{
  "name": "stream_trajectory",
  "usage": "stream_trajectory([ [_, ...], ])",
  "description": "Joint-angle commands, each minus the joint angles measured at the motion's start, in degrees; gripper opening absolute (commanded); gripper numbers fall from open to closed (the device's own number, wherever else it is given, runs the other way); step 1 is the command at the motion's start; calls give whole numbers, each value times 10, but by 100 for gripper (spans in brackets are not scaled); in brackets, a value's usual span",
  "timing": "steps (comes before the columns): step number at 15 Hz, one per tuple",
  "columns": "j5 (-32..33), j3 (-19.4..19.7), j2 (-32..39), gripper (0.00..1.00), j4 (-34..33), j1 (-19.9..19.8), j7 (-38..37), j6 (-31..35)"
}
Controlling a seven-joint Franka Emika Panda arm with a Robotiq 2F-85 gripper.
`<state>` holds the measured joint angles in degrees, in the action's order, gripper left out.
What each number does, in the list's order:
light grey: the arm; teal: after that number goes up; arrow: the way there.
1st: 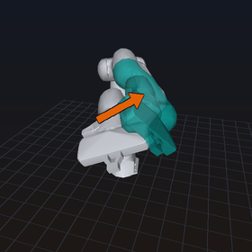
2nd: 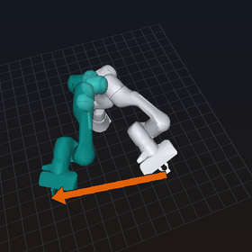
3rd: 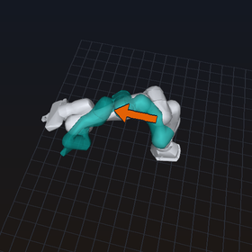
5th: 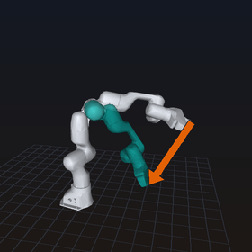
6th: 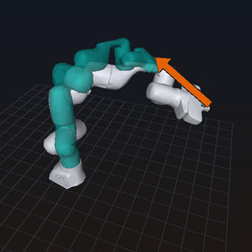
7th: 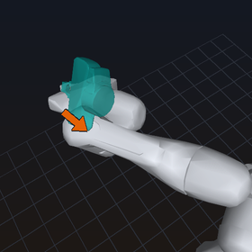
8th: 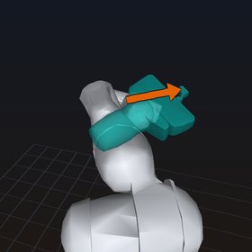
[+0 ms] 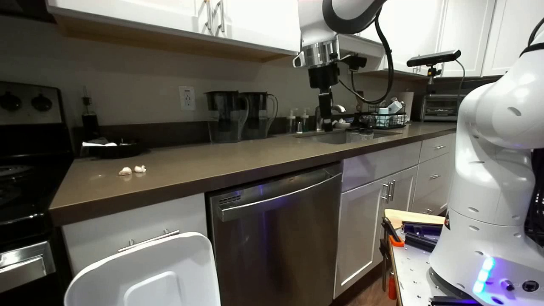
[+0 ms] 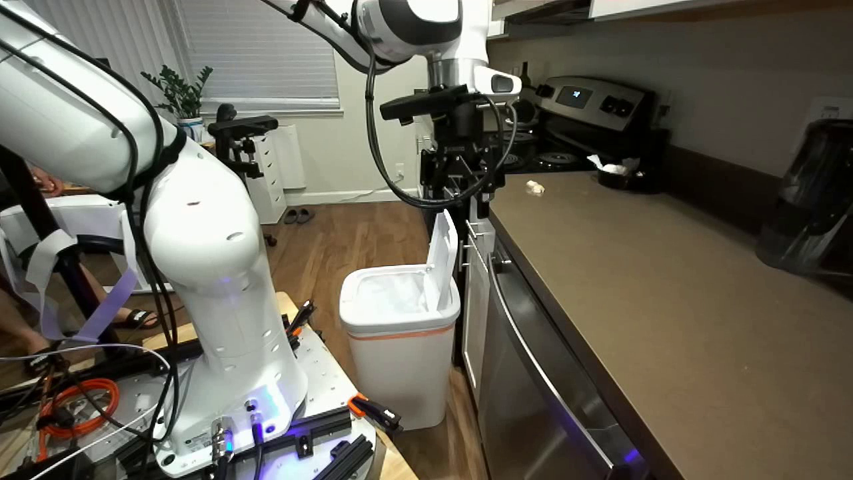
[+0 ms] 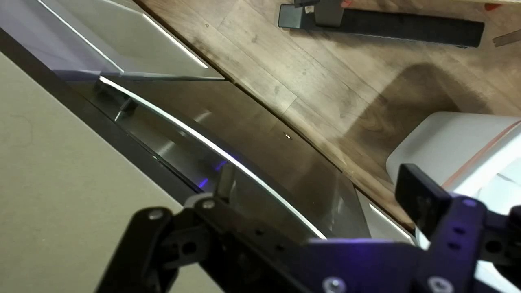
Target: Close the white waste bin on the floor
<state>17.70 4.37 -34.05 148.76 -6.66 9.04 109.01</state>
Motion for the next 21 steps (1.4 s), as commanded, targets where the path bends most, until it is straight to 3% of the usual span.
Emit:
stream_trajectory([
  [1,-13,9,23,100,8,15,-5,27],
  [7,-66,-3,142,100,38,48,-44,241],
  [11,-137,-12,243,100,9,68,-67,358],
  [15,-219,-31,320,100,-45,95,-58,401],
  [21,-298,-78,431,100,-159,113,-46,399],
])
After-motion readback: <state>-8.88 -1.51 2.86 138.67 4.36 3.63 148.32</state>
